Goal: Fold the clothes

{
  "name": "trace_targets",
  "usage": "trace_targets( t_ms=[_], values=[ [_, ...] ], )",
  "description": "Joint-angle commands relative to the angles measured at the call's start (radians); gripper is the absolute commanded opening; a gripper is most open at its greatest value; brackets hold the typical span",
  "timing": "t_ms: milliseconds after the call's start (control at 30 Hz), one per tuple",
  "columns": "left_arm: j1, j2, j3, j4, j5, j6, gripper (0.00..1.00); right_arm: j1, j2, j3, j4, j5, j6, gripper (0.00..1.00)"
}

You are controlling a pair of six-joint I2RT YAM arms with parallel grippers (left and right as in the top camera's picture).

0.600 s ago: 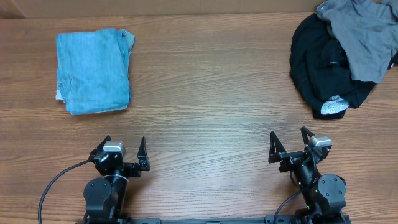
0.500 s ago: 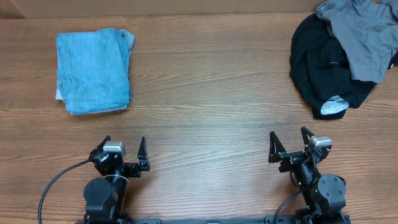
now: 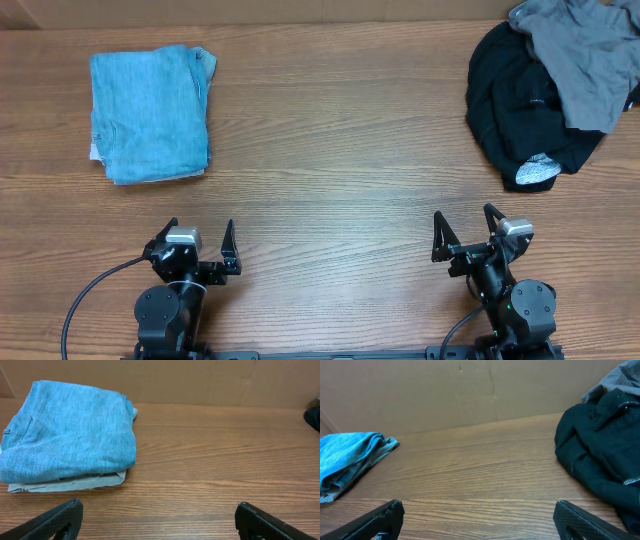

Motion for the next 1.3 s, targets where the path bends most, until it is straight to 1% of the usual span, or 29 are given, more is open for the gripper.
trace_targets(
  t_ms=[0, 733, 800, 867, 900, 933, 967, 1000, 1100, 1267],
  values=[
    [0.011, -0.011, -0.006, 0.002, -0.009, 0.002, 1.00, -0.006, -0.013, -0.006, 0.010, 0.006, -0.005, 1.00],
    [0.011, -0.011, -0.006, 0.002, -0.009, 0.002, 1.00, -0.006, -0.013, -0.006, 0.011, 0.006, 0.006, 1.00],
    [0.011, -0.011, -0.006, 0.002, -0.009, 0.002, 1.00, -0.006, -0.013, -0.006, 0.016, 0.007, 0.089, 1.00],
    [0.011, -0.011, -0.006, 0.002, -0.009, 0.002, 1.00, -0.006, -0.013, -0.006, 0.040, 0.007, 0.313, 1.00],
    [0.011, -0.011, -0.006, 0.002, -0.009, 0.002, 1.00, -0.006, -0.013, -0.006, 0.038, 0.006, 0.396, 1.00],
    [0.011, -0.011, -0.006, 0.002, -0.009, 0.002, 1.00, -0.006, -0.013, -0.006, 0.010, 0.006, 0.520, 1.00],
    [0.011, -0.011, -0.006, 0.002, -0.009, 0.002, 1.00, -0.006, -0.011, -0.006, 0.007, 0.006, 0.581, 1.00],
    [0.011, -0.011, -0.006, 0.002, -0.009, 0.002, 1.00, -0.006, -0.011, -0.006, 0.007, 0.006, 0.608, 1.00],
    [0.011, -0.011, -0.006, 0.002, -0.009, 0.002, 1.00, -0.006, -0.011, -0.006, 0.035, 0.013, 0.607, 1.00],
    [0.011, -0.011, -0.006, 0.002, -0.009, 0.002, 1.00, -0.007, 0.006, 0.004, 0.043, 0.006, 0.579, 1.00]
  ],
)
